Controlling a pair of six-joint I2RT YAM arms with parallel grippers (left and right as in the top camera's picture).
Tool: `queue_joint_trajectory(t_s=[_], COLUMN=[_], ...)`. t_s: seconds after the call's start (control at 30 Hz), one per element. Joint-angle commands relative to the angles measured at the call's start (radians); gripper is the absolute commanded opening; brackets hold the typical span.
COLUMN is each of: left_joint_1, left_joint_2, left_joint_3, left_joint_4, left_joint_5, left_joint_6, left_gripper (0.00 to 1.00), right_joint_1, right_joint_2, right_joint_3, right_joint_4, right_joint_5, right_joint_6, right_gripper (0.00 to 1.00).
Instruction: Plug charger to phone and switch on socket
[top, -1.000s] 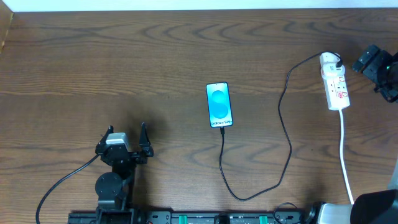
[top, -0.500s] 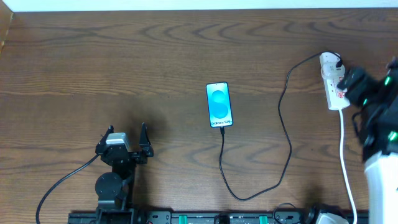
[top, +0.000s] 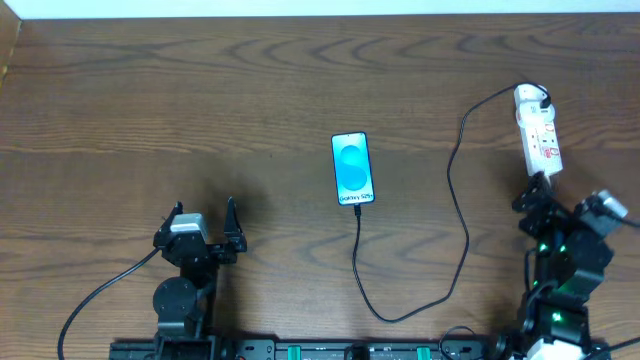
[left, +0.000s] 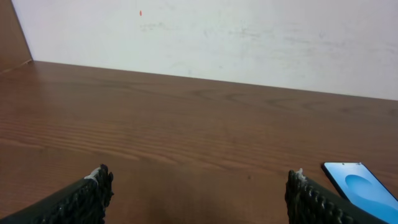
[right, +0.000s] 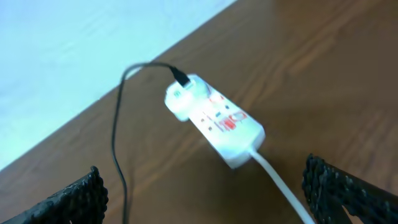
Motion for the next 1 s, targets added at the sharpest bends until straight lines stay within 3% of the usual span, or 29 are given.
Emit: queue_joint_trajectory(t_s=[0.0, 0.27, 0.53, 0.67, 0.97], left_joint_1=[0.006, 0.006, 0.006, 0.006, 0.006], left_joint_2=[-0.007, -0.007, -0.007, -0.007, -0.007], left_joint_3=[-0.021, -0.021, -0.021, -0.021, -0.021], left_joint_4=[-0.033, -0.033, -0.033, -0.033, -0.033], left_joint_5=[-0.005, -0.005, -0.006, -0.006, -0.006], left_joint_6=[-0.005, -0.005, -0.005, -0.005, -0.005], left_gripper=[0.9, 0.9, 0.9, 0.9, 0.9], right_joint_1=[0.006, 0.047, 0.188, 0.198, 0.198], right_joint_2=[-0.068, -0.279, -0.494, -0.606, -0.602], right_joint_3=[-0.072, -0.153, -0.153, -0.153, -0.153], right_joint_4=[0.009, -0.143, -0.219, -0.218, -0.216], right_joint_5=[0.012, 0.037, 0.081, 0.082, 0.084], right_joint_6=[-0.014, -0.134, -0.46, -0.499, -0.498], right_gripper=[0.99, 0.99, 0.99, 0.99, 0.99])
